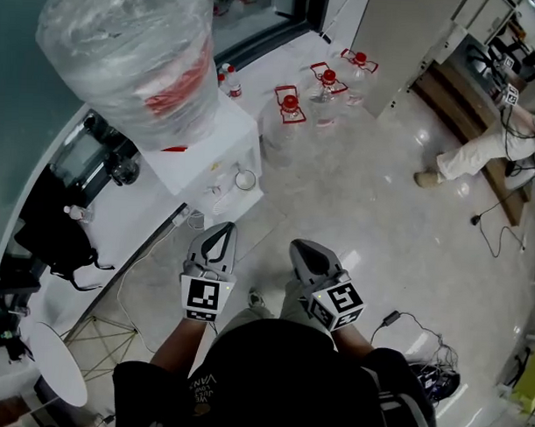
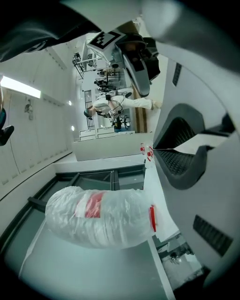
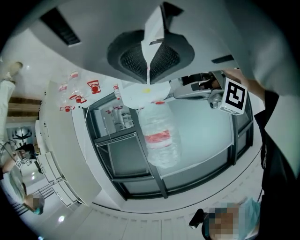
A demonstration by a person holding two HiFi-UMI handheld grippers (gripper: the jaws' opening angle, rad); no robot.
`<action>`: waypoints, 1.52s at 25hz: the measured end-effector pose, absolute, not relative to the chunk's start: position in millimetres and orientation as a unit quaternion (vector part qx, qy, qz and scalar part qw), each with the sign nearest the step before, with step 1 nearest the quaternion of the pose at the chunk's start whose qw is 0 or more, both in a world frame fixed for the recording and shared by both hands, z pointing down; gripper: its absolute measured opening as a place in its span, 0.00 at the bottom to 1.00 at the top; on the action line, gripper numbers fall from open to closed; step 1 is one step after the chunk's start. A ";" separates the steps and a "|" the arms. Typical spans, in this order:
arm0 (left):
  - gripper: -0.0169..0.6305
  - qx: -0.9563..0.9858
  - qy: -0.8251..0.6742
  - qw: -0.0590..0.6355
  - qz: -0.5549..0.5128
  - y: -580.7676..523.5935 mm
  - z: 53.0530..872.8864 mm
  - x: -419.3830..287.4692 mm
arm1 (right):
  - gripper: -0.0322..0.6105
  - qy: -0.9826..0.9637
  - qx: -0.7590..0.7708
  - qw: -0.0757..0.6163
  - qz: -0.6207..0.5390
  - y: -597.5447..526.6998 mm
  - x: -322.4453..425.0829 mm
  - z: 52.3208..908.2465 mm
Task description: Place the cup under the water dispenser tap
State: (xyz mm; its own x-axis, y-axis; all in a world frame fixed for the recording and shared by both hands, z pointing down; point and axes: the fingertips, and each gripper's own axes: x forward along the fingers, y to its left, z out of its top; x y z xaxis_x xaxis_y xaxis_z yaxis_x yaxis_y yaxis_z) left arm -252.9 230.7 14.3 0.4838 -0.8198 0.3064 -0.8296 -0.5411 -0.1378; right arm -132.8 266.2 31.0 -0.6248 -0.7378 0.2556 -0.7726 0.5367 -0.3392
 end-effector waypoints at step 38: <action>0.05 0.869 -0.485 0.016 0.095 348.8 -48.3 -308.8 | 0.12 -0.877 0.459 0.044 0.135 345.0 -164.2 -27.9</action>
